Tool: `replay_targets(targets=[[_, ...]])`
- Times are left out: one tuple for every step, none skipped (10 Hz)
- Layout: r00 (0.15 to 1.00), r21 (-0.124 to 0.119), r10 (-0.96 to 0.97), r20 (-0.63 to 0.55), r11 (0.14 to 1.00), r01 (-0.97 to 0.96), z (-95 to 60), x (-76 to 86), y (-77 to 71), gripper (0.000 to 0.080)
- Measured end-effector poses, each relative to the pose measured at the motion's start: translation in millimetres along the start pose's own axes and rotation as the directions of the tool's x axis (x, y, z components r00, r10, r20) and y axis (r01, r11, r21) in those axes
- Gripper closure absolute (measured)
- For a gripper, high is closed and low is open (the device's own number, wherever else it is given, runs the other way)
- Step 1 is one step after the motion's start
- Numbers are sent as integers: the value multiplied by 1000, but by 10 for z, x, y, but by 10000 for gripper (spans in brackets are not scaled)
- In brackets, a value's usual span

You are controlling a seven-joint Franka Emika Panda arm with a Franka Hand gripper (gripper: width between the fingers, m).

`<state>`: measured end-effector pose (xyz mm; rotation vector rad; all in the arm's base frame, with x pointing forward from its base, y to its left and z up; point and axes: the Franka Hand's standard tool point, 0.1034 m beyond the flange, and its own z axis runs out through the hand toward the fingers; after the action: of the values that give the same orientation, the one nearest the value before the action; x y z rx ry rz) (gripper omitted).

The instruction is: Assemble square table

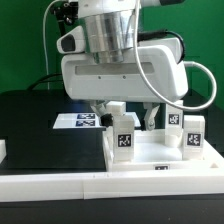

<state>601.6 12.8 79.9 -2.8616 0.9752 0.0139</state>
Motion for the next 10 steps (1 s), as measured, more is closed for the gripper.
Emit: replay_targets(targets=[[993,-20,-122,-6,992,122,2,-13,-17,151],[976,-32,-216,-8,976,216,8,-24,-30,151],[955,-38,-296,-6,955,295,16,-20,-21,151],[939,-39,-344,-5,938,343,13,-6,-4,151],[910,-40,-414,-2,910,413,10,10,16,151],[888,-40,-461,0,887,460,8,20,27,151],[850,-40,-526,3,850,526,7,28,38,151],[820,-40,-573,5,819,573,8,28,42,151],[800,-40,-600,7,800,599,8,29,43,269],[805,-39,-593,6,805,593,8,27,41,404]])
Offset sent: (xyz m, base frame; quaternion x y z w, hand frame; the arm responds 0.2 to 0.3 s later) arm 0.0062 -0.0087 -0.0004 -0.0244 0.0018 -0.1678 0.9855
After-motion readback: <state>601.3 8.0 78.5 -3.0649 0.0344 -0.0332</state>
